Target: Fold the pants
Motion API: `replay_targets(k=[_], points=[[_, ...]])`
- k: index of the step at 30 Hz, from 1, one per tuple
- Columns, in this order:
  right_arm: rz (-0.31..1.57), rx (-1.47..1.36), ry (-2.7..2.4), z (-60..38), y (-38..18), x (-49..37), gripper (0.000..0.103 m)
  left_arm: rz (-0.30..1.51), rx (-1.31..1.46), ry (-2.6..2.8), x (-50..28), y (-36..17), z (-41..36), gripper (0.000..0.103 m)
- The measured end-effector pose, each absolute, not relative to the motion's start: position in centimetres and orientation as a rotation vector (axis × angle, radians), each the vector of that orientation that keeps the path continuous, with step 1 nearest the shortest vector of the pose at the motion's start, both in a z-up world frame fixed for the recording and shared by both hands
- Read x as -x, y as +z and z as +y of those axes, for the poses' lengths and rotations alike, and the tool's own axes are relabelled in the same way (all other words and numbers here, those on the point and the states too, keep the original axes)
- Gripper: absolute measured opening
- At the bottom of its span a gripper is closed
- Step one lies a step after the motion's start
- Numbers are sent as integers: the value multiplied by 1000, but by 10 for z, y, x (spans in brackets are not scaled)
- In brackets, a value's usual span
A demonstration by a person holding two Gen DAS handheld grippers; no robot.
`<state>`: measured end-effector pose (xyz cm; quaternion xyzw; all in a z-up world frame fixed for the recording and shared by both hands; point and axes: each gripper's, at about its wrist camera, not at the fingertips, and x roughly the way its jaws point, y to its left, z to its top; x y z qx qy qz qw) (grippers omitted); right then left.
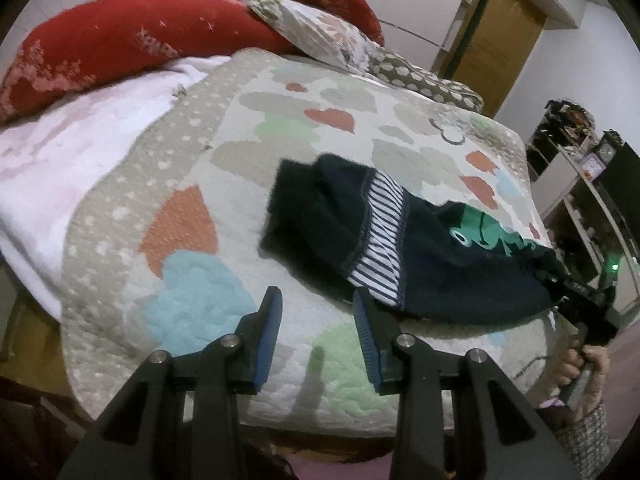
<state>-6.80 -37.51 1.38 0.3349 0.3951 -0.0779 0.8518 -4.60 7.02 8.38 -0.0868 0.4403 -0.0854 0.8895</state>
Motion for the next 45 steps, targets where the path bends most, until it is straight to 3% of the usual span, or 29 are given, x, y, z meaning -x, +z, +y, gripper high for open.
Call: replay_targets(k=[1,7,9,18,22,25,32,34,37,45], points=[[827,-733,-140,-377,14,67,21,908,175,-165,45,87,71,36],[801,-741,-204,-402,25,79,19,873,136,-175,25,103,53,38],[808,-741,-221,-406,22,80,19,853,99,-196,16,106,35,44],[824,-766,-235,-409,15,85,39,948,33,-25,-71,50,14,47],[791,-754,-261,-413,21,101,50,1017,183,-31,-83,14,44,59],[761,-715,-327,-413,31,114,61,1015,158,-52,-81,18,44,59],[677,-682,-408,-417,53,141,62,1030,271,-121,-60,54,62,60],[662,-687,-402,-418,55,145,62,1000,226,-155,-50,70,48,65],[657,-702,-373,-418,52,144,63,946,98,-221,-39,95,15,72],[689,-710,-295,-405,34,143,63,990,-154,-614,-49,117,-142,72]])
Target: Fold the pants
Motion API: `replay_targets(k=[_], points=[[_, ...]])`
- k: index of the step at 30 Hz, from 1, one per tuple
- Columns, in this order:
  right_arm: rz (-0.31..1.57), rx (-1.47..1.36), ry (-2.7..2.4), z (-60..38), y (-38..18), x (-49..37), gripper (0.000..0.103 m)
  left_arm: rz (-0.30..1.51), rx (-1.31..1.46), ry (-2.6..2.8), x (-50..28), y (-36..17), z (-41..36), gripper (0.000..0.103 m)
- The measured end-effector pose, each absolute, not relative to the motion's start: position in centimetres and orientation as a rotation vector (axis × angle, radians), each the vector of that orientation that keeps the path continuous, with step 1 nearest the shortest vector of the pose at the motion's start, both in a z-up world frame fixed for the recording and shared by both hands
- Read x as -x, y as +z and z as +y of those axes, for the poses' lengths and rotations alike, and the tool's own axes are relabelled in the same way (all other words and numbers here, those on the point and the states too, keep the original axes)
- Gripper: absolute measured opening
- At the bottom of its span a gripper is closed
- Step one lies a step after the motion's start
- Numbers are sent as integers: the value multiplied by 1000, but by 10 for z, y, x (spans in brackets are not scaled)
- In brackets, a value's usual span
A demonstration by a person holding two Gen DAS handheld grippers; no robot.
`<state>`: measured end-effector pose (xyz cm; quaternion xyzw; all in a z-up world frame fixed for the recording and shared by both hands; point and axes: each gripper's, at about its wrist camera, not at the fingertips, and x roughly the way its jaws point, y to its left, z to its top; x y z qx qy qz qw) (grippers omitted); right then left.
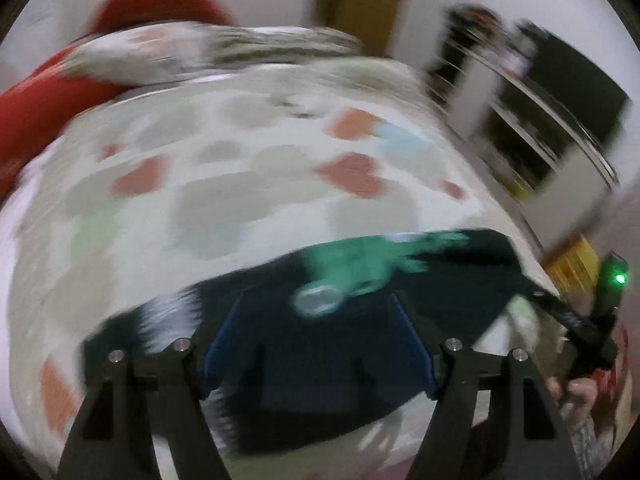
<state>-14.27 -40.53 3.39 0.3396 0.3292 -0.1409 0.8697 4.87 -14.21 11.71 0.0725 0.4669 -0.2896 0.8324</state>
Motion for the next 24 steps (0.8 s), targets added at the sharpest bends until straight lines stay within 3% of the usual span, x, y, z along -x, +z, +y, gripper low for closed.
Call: replay_targets(k=[8,17,18,19,20,21,24], points=[[718,-673,-218,-393,25,128,67,1127,-300,-862,-74,86,-302,72],[727,-610,-210,-386,21,110,64,1298,-373,-1000,-75,35,-385,72],[725,-601,-210,-385,21,107,58,1287,-398,-1002,-71,34,-387,62],[724,-599,-204,-384,21,104,38,1262,-430,-997,-67,35,-387,37],[732,-599,-191,-384,21,99,28,1249,-449,-983,-65,37,-386,34],[743,-609,-180,-385,20,94,27,1234,-436,-986,-64,43,-381,29],[724,-637,-141,-383,28,89,25,1182,-350,-986,-67,64,-354,28]])
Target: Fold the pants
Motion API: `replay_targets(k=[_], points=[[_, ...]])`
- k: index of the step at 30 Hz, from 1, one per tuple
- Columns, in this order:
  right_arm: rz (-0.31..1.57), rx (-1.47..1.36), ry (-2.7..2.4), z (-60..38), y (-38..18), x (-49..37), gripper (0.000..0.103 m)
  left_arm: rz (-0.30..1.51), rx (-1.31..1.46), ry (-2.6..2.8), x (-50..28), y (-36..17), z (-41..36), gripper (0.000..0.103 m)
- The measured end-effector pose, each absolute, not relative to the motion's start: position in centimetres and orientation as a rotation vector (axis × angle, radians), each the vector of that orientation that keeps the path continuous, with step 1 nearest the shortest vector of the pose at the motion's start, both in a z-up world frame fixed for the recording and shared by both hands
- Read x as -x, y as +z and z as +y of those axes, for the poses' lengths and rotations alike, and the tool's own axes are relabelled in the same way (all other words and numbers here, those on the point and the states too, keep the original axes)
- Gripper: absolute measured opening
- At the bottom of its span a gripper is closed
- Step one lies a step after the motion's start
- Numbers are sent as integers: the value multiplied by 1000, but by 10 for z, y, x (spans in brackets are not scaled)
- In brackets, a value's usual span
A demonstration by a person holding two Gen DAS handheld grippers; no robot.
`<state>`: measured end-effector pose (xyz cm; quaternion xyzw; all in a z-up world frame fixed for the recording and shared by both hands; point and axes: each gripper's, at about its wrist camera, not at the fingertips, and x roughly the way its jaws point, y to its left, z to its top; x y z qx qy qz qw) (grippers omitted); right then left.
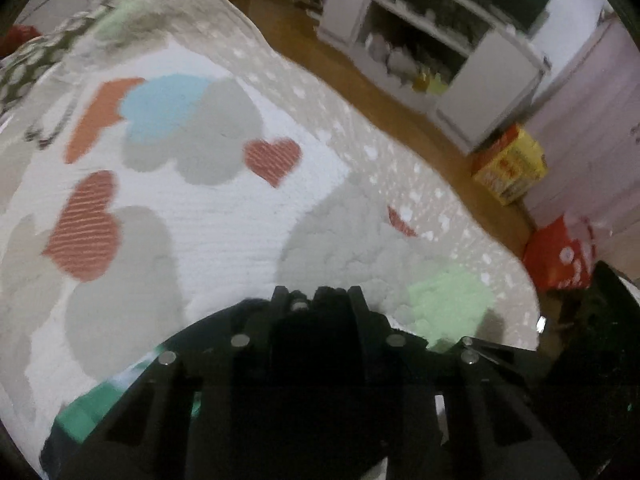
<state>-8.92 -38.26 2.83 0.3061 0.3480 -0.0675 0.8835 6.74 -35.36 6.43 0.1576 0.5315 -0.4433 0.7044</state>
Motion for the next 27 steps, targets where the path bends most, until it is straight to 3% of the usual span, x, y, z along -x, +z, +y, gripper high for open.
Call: replay_targets(k=[5,8,9,11,16,22,24,26,27], points=[[690,-541,-39,-347,60,75,25,1112,-175,-911,-78,89,-274,30],[710,-463,48,-308,68,56,30,1077,-56,-796,-79,90,-214,40],[725,-443,79,-295,68,49,33,1078,-12,-776,-79,90,-196,46],[769,-413,149,-269,60,35,59,1076,89,-704,-72,87,-150,53],[889,-311,248,-213,36,25,62,1017,216,-504,-39,87,-54,67],[792,-293,203,-230,80,58,62,991,290,-354,-2,69,8,67],[765,-303,125,-245,95,62,57,1003,315,-345,5,64,20,67],[784,-294,31,-255,103,52,28,992,325,-335,11,64,26,67],[798,-298,18,-256,105,46,27,984,324,-326,13,64,30,67]])
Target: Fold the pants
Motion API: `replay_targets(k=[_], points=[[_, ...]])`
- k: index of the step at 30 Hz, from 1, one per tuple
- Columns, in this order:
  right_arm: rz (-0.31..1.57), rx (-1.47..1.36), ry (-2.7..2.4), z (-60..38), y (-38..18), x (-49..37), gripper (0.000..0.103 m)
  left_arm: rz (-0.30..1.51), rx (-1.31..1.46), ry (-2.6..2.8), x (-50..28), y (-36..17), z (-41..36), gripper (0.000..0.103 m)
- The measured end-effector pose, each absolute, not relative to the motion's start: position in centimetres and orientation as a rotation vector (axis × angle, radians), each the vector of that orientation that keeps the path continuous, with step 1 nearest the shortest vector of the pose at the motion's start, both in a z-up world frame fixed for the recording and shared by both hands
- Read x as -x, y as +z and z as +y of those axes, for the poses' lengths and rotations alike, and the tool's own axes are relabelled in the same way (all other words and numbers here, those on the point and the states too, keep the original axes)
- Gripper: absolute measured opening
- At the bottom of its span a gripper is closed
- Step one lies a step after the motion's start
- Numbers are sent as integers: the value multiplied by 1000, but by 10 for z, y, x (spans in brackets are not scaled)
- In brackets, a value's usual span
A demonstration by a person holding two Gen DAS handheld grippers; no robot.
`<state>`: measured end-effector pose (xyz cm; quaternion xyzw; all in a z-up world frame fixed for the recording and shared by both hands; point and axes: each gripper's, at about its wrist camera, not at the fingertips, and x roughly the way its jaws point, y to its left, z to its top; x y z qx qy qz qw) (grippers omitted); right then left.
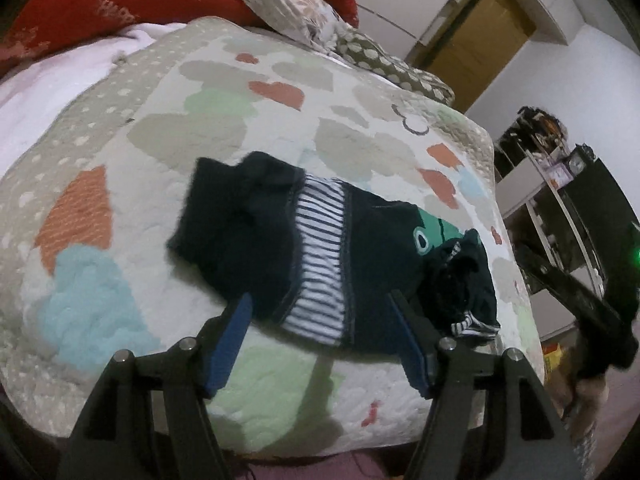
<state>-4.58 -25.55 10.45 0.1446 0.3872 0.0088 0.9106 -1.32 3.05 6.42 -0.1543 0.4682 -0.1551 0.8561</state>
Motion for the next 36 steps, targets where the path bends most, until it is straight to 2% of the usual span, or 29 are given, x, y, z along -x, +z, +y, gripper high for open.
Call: replay_targets(k=[3,8,13,15,16,17,18,27,29,32,36], points=[[859,-333,35,-251,89,11,27,968,320,-291,18,64,40,67],[1028,-288,15,-221,27,-29,28,982,348,-254,21,56,62,67],[1017,-250,-24,-218,43,-22,29,987,440,-216,23,42,91,67],[989,-233,-32,-215,61,-15,34,981,460,-202,24,37,98,64],[975,-220,-24,-211,70,-14,43,980,462,-203,24,36,100,50],[969,-215,-7,-205,78,-16,53,984,463,-209,25,35,101,46],[970,-217,27,-196,86,-18,58,986,467,-220,27,35,102,41],[1165,-197,360,-73,84,-82,71,948,534,-225,44,35,128,45],[1225,-143,394,-41,74,-100,78,940,552,-233,47,34,132,46],[1314,-12,375,-1,54,-123,80,930,565,-246,51,33,136,50],[1388,147,284,28,22,-134,84,925,602,-274,53,30,140,64]])
